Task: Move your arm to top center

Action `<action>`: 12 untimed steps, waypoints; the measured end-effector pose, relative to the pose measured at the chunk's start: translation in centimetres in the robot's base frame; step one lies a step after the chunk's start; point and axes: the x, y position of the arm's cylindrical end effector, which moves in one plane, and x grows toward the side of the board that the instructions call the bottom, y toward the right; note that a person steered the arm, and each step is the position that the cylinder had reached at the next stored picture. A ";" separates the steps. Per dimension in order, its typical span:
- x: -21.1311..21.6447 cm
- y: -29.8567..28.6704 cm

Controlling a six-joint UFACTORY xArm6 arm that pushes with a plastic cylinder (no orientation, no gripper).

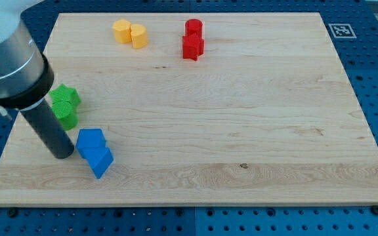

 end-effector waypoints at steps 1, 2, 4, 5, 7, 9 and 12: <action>-0.1 1.6; -0.1 1.7; -0.1 -2.4; 0.0 -2.5; -0.5 -2.8; -8.0 -10.7; -26.7 -7.9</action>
